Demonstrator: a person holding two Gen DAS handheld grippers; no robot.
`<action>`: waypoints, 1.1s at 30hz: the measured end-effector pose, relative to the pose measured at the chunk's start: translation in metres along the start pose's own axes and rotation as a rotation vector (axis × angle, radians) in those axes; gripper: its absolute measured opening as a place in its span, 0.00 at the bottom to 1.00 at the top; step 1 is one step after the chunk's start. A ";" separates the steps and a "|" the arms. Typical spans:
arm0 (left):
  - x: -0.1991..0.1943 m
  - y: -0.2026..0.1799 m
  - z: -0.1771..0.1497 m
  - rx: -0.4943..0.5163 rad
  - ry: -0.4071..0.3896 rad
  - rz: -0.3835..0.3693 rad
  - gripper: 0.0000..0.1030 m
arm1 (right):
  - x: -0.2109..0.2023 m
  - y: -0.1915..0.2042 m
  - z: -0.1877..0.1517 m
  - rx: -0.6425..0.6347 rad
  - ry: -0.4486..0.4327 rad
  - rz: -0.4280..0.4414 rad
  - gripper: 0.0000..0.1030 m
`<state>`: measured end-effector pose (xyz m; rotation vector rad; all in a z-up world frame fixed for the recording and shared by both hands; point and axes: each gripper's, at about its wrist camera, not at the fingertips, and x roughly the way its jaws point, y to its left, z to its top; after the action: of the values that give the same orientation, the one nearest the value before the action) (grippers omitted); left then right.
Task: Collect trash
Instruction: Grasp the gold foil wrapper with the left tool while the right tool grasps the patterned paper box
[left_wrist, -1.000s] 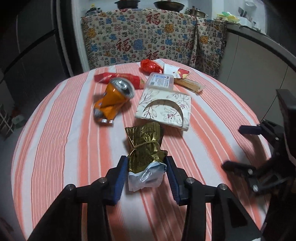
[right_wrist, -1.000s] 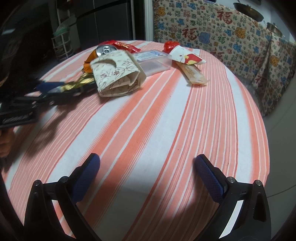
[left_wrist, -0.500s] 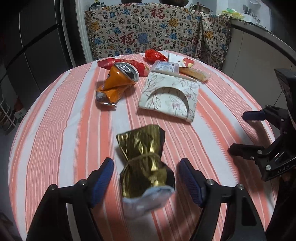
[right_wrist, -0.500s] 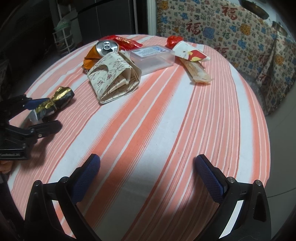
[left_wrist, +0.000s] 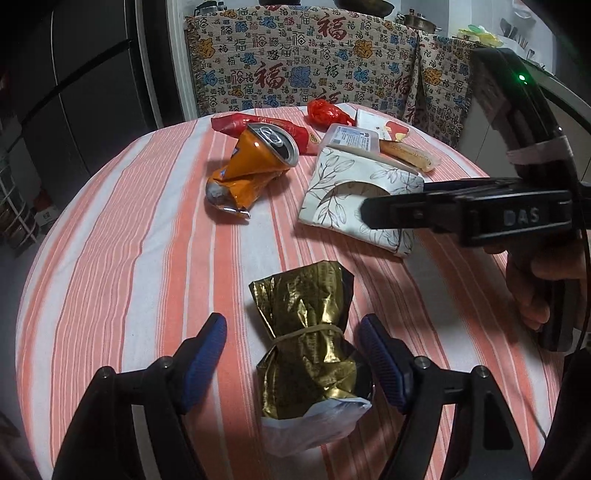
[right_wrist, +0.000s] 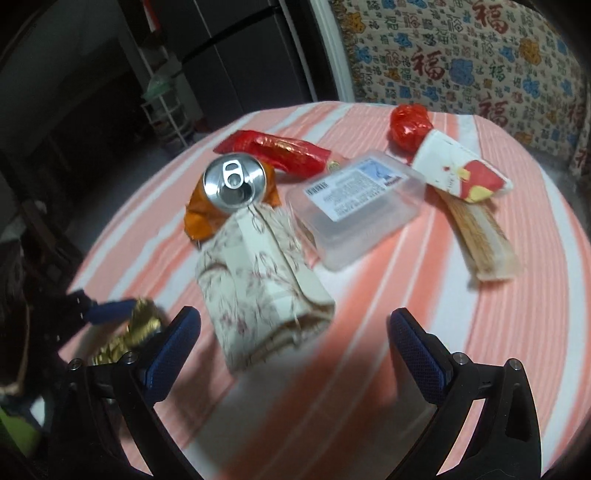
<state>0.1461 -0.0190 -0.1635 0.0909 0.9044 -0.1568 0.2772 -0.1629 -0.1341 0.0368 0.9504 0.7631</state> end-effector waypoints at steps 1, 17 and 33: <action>0.000 0.000 0.000 0.000 0.000 -0.001 0.75 | 0.000 0.004 0.000 -0.019 -0.001 0.008 0.81; 0.001 0.001 0.000 -0.002 -0.001 -0.006 0.75 | -0.064 0.005 -0.080 0.046 -0.079 -0.211 0.63; 0.001 0.000 -0.001 0.002 0.001 -0.003 0.77 | -0.048 0.022 -0.078 -0.075 -0.022 -0.255 0.85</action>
<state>0.1462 -0.0189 -0.1646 0.0914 0.9053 -0.1610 0.1906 -0.1983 -0.1387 -0.1395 0.8842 0.5605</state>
